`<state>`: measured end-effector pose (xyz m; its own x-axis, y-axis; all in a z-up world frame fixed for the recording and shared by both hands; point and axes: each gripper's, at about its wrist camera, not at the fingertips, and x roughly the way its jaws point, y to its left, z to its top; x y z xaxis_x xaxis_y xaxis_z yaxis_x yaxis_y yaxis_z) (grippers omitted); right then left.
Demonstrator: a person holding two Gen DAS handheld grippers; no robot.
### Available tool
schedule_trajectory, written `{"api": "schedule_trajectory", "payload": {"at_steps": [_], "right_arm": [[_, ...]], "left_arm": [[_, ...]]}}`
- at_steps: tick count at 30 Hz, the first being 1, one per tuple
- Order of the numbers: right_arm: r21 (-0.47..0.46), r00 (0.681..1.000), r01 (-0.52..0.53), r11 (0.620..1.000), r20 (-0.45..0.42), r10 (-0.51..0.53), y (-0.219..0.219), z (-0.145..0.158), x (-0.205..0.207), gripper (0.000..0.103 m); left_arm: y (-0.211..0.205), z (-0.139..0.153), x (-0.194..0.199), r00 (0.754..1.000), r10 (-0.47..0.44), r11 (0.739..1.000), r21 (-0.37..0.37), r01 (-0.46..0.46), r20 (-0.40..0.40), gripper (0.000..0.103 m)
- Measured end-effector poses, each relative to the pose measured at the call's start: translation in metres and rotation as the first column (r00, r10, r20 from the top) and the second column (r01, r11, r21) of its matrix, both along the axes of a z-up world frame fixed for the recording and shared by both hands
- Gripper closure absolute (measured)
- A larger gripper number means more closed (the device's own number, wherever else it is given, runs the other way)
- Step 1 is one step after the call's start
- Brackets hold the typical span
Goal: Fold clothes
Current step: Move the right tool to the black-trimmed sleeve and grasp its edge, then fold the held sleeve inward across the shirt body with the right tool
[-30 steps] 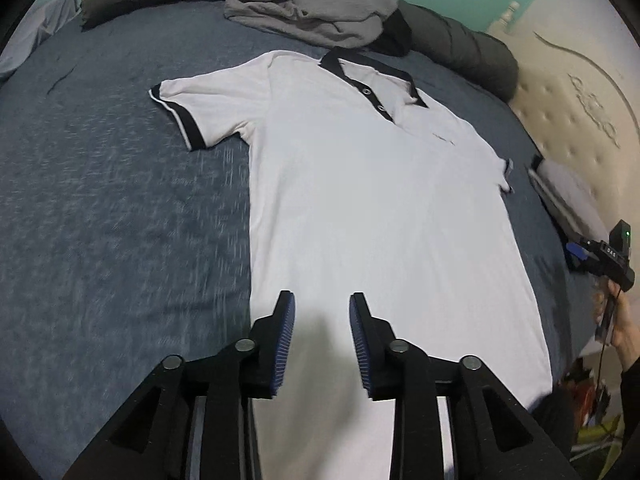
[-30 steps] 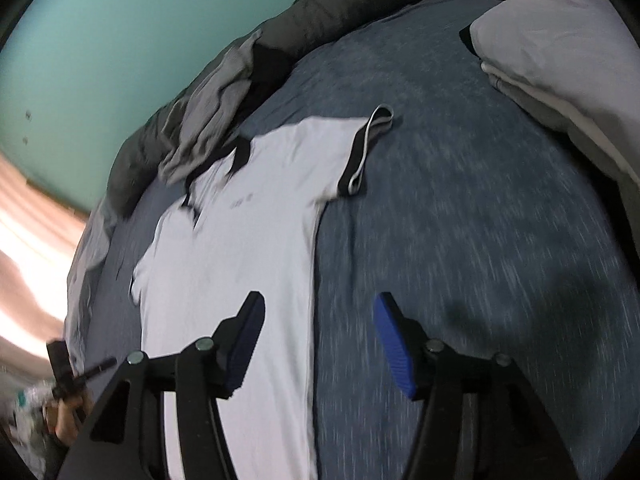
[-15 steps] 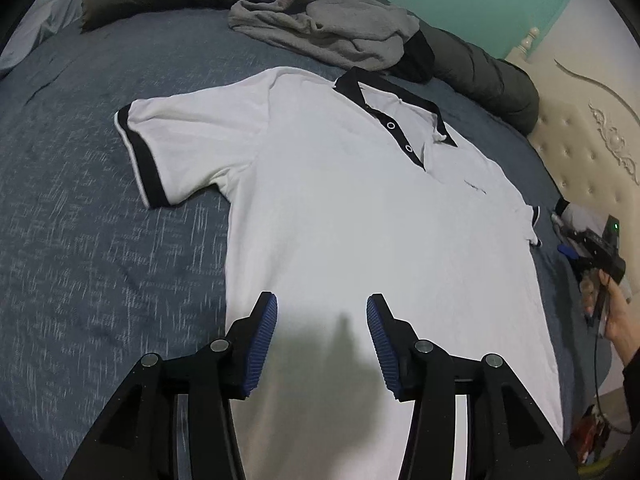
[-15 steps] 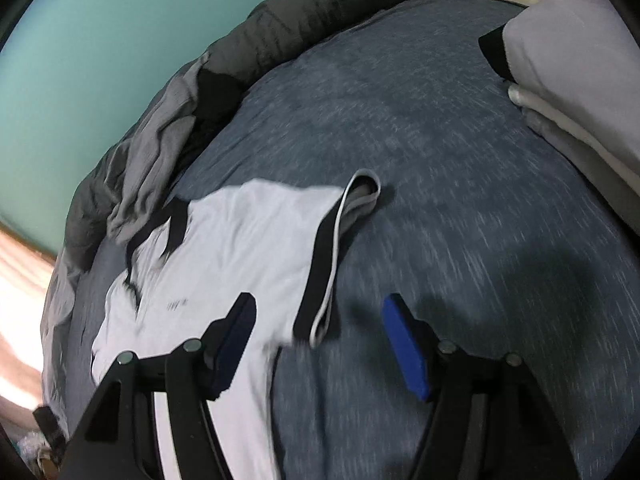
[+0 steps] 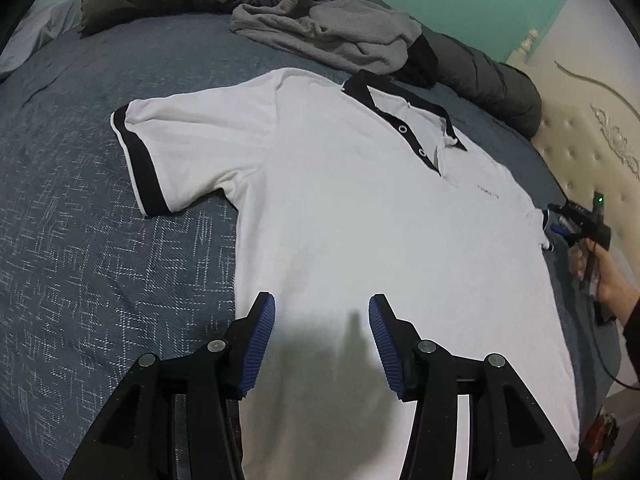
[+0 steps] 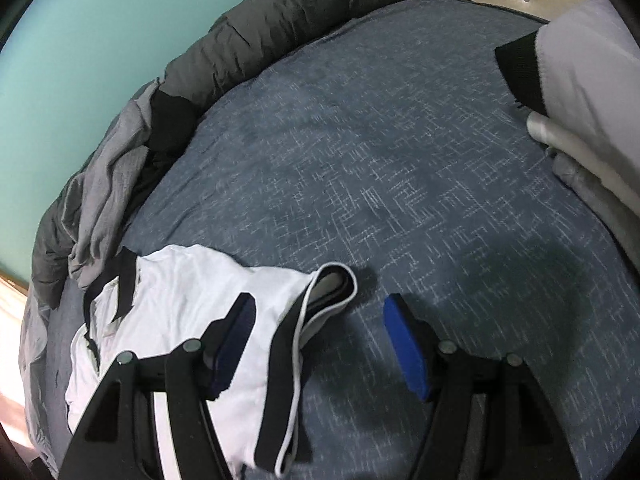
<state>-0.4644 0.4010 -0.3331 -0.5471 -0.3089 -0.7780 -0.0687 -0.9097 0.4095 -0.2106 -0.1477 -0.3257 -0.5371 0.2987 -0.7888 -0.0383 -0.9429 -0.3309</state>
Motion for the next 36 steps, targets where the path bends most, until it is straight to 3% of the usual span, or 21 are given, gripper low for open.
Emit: {"api": "schedule_trajectory", "payload": {"at_steps": [6, 8, 10, 11, 13, 17, 24, 31, 36], "right_arm": [[0.01, 1.0, -0.001, 1.0, -0.026, 0.001, -0.004, -0.007, -0.008, 0.04], [0.0, 0.999, -0.008, 1.0, -0.038, 0.008, -0.003, -0.009, -0.008, 0.069], [-0.006, 0.999, -0.016, 1.0, -0.051, 0.016, -0.002, -0.01, -0.007, 0.078], [-0.001, 0.998, -0.023, 1.0, -0.058, 0.023, -0.003, -0.01, -0.007, 0.088], [0.008, 0.997, -0.038, 0.999, -0.074, 0.039, -0.004, -0.007, -0.006, 0.094], [0.033, 0.986, -0.073, 0.997, -0.148, 0.077, -0.014, 0.013, 0.003, 0.096], [0.117, 0.94, -0.217, 0.969, -0.244, 0.24, -0.064, 0.058, 0.025, 0.097], [0.267, 0.891, -0.351, 0.897, -0.199, 0.408, -0.153, 0.071, 0.044, 0.097], [0.331, 0.867, -0.428, 0.841, -0.11, 0.485, -0.219, 0.05, 0.051, 0.097]], "left_arm": [[0.001, -0.002, 0.001, 1.0, -0.01, 1.0, 0.005, 0.01, 0.003, 0.043], [0.001, -0.005, 0.001, 1.0, -0.016, 1.0, 0.01, 0.016, 0.011, 0.042], [0.0, -0.008, 0.0, 1.0, -0.017, 1.0, 0.024, 0.016, 0.022, 0.042], [0.0, -0.009, 0.001, 1.0, -0.015, 1.0, 0.027, 0.015, 0.026, 0.042], [-0.001, -0.009, 0.001, 1.0, -0.015, 1.0, 0.025, 0.014, 0.025, 0.042], [-0.001, -0.008, 0.0, 1.0, -0.016, 1.0, 0.025, 0.016, 0.021, 0.042], [-0.002, -0.004, 0.002, 1.0, -0.017, 0.999, 0.046, 0.016, 0.016, 0.042], [-0.002, 0.002, 0.004, 1.0, -0.023, 0.997, 0.07, 0.022, 0.008, 0.042], [-0.004, 0.005, 0.005, 1.0, -0.022, 0.997, 0.073, 0.022, 0.002, 0.042]]}}
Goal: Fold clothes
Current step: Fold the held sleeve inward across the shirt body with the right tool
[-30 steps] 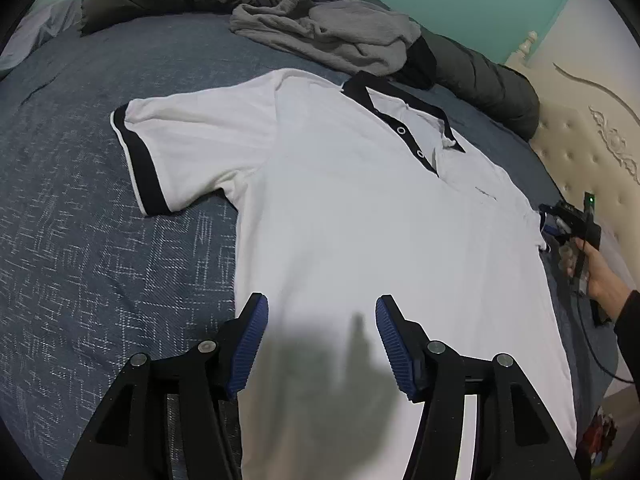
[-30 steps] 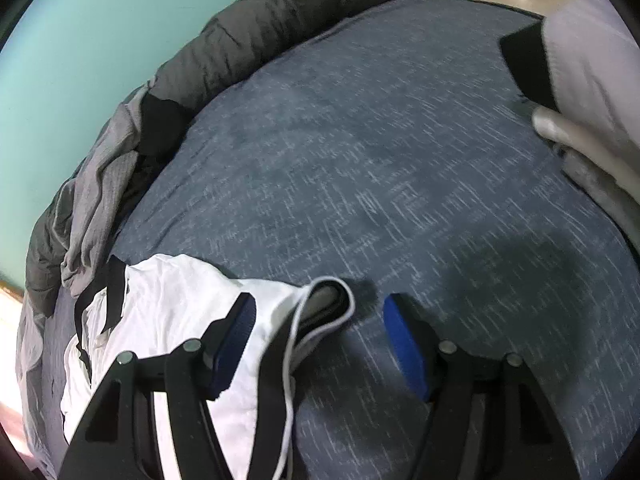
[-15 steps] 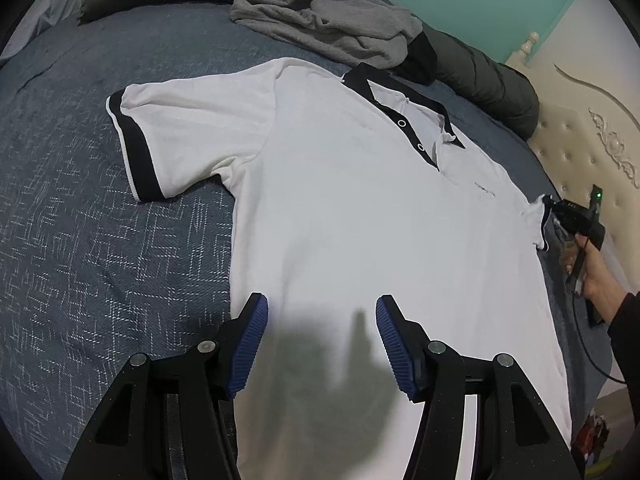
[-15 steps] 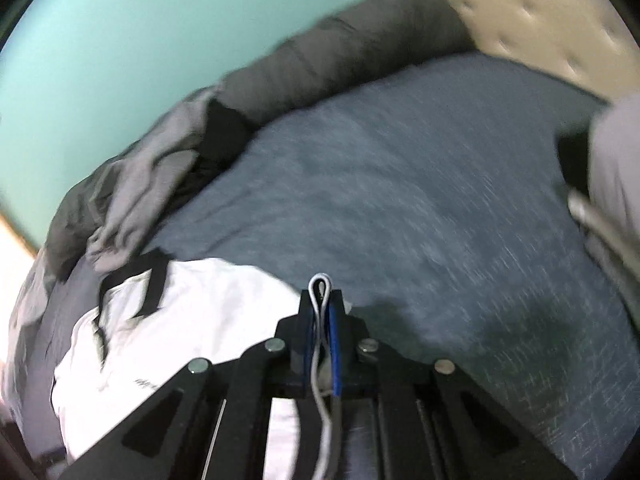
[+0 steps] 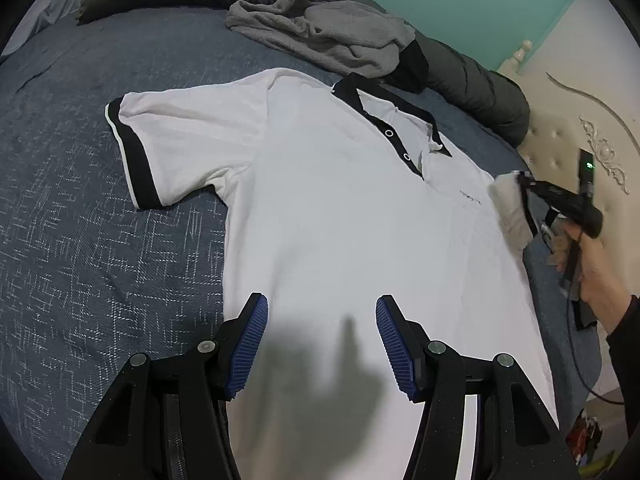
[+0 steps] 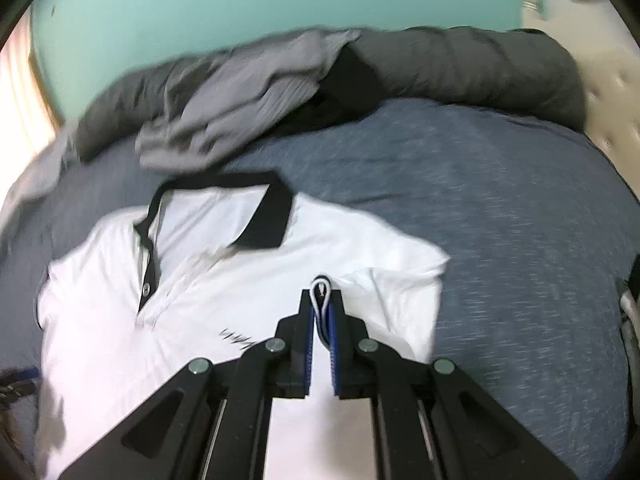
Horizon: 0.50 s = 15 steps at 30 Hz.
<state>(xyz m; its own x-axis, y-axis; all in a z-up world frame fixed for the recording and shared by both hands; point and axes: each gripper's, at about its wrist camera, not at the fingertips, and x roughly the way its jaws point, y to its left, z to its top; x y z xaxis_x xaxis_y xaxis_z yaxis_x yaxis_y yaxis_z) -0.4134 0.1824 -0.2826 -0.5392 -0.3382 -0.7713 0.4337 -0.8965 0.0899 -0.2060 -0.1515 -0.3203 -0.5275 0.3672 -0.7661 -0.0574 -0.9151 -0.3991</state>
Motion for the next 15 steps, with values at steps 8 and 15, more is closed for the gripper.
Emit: {"api": "schedule_trajectory", "payload": {"at_steps": [8, 15], "right_arm": [[-0.037, 0.993, 0.035, 0.999, 0.112, -0.031, -0.035, -0.026, 0.006, 0.09], [-0.24, 0.998, 0.023, 0.971, 0.063, -0.008, 0.0, 0.016, 0.02, 0.05]], "left_arm": [[-0.004, 0.001, -0.002, 1.0, 0.005, 1.0, 0.01, -0.005, 0.0, 0.042], [-0.009, 0.005, -0.001, 1.0, 0.016, 1.0, 0.02, -0.016, -0.01, 0.042]]}}
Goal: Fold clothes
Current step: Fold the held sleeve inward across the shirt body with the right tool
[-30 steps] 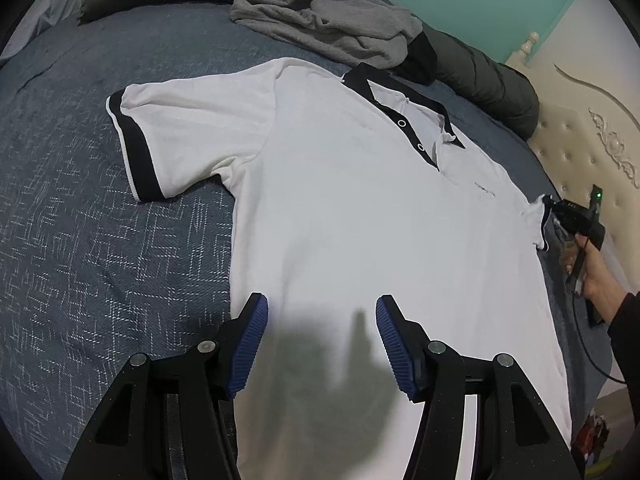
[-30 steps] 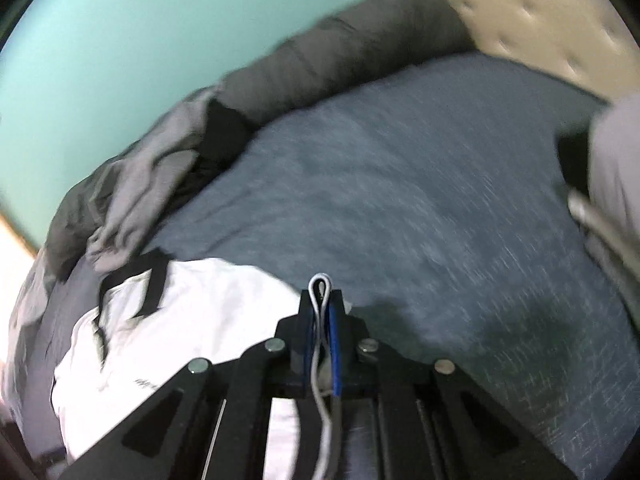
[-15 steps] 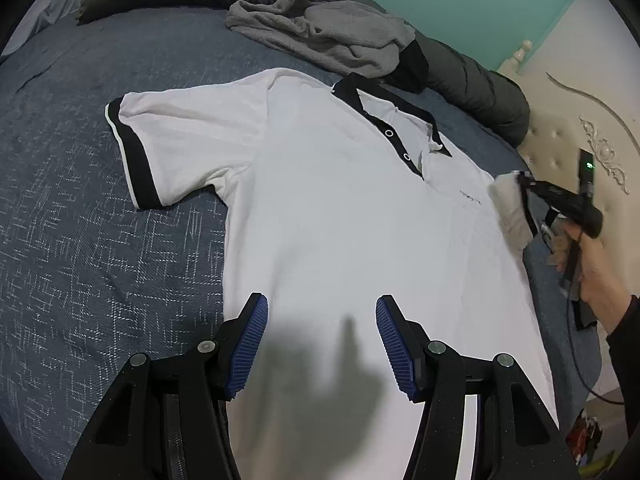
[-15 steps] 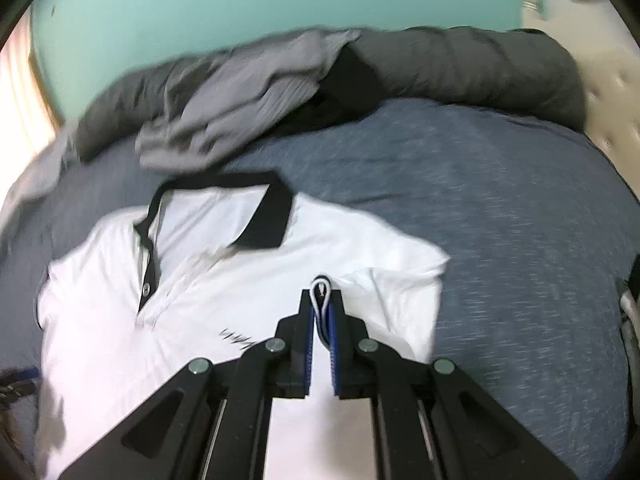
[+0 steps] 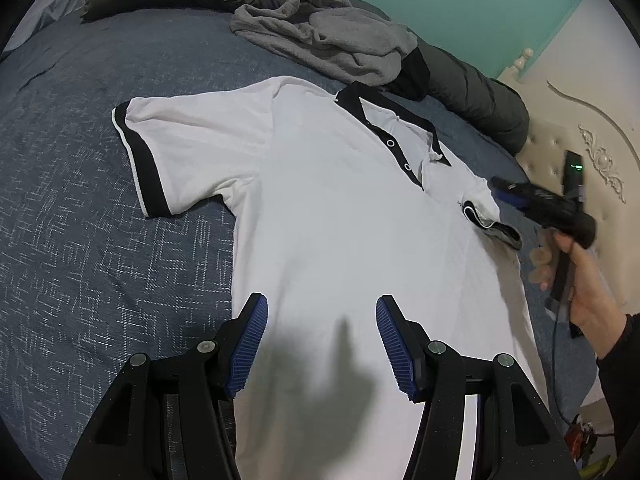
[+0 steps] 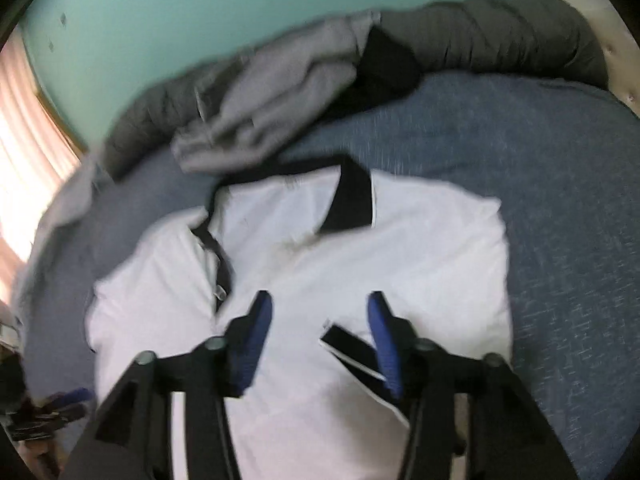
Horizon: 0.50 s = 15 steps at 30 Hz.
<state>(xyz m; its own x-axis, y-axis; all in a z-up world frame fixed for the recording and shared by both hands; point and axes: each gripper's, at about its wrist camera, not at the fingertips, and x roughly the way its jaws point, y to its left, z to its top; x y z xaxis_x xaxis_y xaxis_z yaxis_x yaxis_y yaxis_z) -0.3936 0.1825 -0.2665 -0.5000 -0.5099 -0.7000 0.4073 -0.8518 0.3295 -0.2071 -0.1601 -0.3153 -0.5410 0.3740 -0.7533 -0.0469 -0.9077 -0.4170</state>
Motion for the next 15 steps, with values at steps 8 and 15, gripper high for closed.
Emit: {"api": "schedule_trajectory", "payload": {"at_steps": [8, 15], "right_arm": [[-0.018, 0.982, 0.18, 0.983, 0.06, -0.179, 0.086, -0.007, -0.015, 0.05], [0.079, 0.985, 0.11, 0.991, 0.123, -0.119, 0.074, -0.047, -0.005, 0.079]], "left_arm": [[0.001, 0.002, 0.001, 1.0, -0.003, 1.0, 0.007, 0.003, -0.001, 0.042], [0.004, -0.001, 0.0, 1.0, -0.012, 1.0, 0.008, 0.012, 0.008, 0.041]]}}
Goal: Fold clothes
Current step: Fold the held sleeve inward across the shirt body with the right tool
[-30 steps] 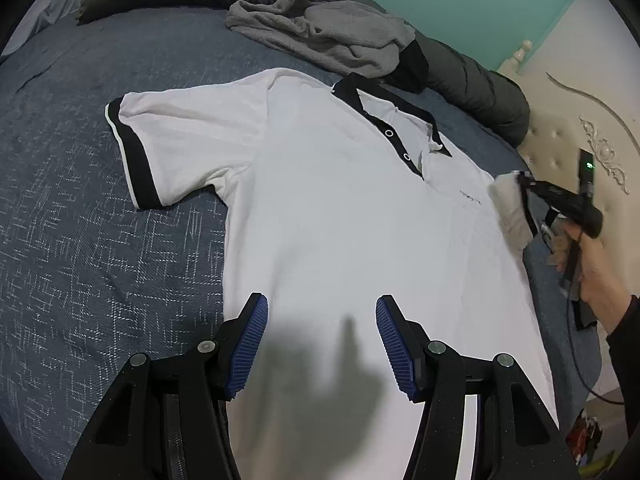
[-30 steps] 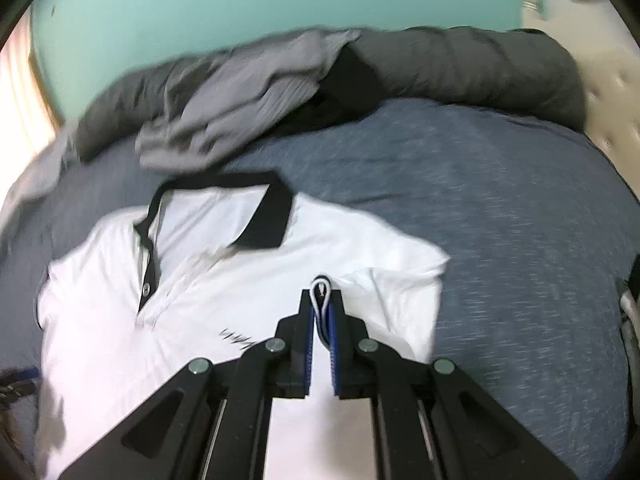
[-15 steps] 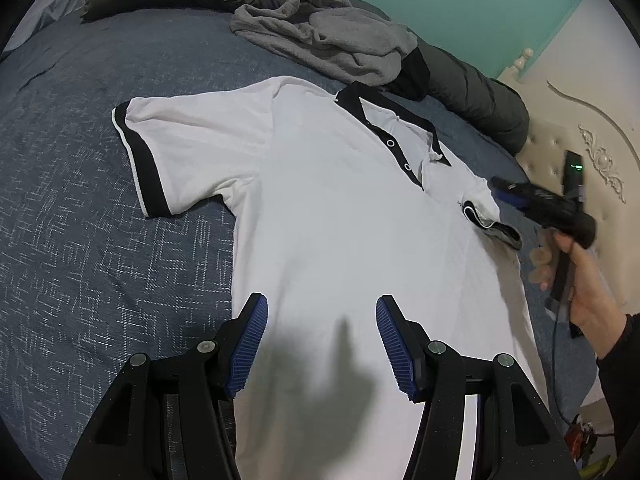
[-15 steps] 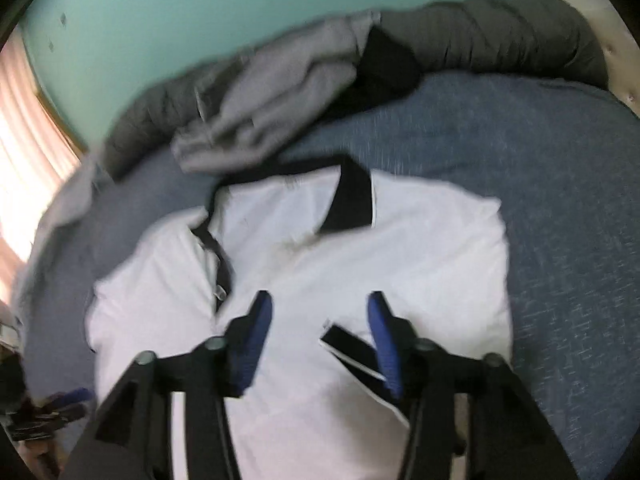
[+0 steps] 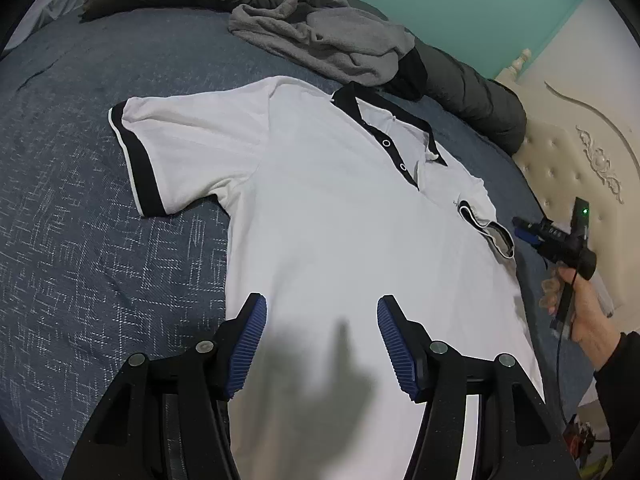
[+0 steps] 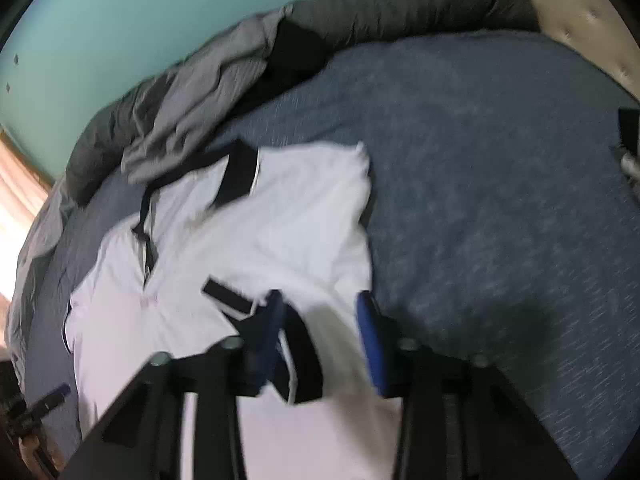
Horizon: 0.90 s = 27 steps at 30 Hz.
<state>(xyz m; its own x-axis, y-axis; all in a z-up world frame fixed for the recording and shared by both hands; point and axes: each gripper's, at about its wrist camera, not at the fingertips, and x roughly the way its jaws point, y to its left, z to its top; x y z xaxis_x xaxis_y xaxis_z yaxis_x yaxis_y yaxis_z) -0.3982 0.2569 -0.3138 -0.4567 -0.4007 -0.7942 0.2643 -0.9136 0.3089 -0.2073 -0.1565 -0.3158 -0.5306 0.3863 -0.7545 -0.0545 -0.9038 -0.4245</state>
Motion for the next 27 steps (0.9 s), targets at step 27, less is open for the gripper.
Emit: {"api": "schedule_trajectory", "payload": {"at_steps": [27], "right_arm": [[0.161, 0.996, -0.088, 0.983, -0.019, 0.092, -0.047, -0.019, 0.012, 0.072]], "left_arm": [[-0.001, 0.0, -0.001, 1.0, 0.0, 1.0, 0.015, 0.0, 0.005, 0.04]]}}
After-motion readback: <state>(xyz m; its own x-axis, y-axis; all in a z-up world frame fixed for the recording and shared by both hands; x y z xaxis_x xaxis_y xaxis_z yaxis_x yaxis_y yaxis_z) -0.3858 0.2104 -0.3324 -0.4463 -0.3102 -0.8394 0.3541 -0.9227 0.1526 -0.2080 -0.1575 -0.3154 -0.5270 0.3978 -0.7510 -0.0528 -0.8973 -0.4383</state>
